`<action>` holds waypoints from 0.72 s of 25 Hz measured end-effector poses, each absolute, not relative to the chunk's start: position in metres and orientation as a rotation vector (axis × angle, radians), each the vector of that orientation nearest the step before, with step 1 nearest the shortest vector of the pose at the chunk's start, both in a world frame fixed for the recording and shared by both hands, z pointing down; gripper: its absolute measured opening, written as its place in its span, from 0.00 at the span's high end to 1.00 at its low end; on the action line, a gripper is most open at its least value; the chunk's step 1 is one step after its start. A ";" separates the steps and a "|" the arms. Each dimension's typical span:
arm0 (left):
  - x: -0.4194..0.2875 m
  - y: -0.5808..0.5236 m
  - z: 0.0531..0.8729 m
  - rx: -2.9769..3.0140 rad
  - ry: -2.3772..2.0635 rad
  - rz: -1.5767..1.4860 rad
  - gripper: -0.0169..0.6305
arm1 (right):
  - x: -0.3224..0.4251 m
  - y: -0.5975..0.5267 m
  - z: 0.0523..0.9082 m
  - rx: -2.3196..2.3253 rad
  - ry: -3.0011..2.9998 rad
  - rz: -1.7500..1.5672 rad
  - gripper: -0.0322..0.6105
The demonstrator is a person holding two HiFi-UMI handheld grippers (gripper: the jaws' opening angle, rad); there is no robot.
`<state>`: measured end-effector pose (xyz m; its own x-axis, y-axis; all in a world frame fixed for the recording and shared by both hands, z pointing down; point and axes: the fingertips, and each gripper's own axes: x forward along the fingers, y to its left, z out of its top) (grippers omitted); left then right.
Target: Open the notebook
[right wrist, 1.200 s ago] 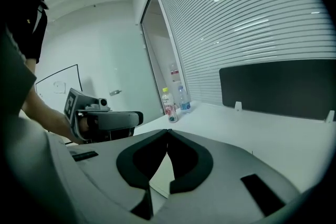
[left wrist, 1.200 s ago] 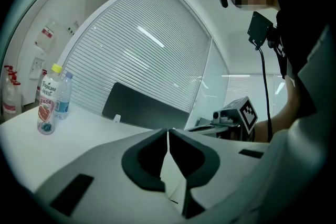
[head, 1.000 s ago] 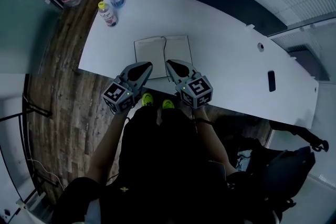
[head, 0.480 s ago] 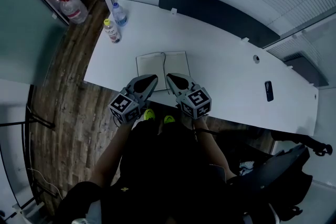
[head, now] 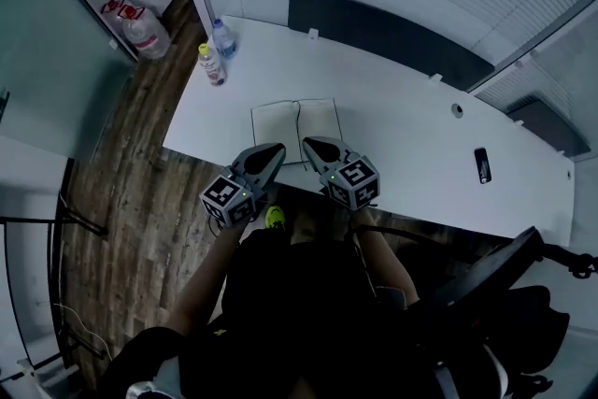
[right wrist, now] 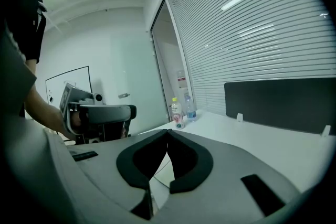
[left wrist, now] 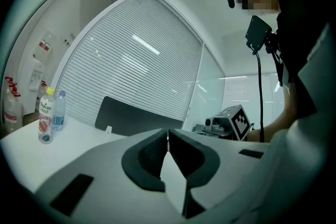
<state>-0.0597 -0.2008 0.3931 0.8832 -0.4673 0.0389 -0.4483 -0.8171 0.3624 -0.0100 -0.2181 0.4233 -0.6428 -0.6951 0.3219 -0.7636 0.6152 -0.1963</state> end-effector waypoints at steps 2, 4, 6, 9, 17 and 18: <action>-0.060 -0.191 0.385 2.690 -0.711 -0.088 0.93 | -0.004 -0.210 0.417 1.196 -2.633 0.451 0.93; -0.059 -0.180 0.380 2.682 -0.753 -0.108 0.93 | 0.004 -0.200 0.413 1.190 -2.649 0.448 0.93; -0.055 -0.163 0.378 2.665 -0.788 -0.124 0.93 | 0.011 -0.186 0.411 1.165 -2.656 0.443 0.93; -0.041 -0.137 0.378 2.658 -0.808 -0.123 0.93 | 0.024 -0.164 0.410 1.137 -2.669 0.438 0.93; -0.018 -0.088 0.378 2.691 -0.846 -0.132 0.93 | 0.038 -0.117 0.409 1.088 -2.720 0.404 0.93; -0.017 -0.082 0.377 2.692 -0.854 -0.133 0.93 | 0.038 -0.109 0.409 1.079 -2.725 0.398 0.93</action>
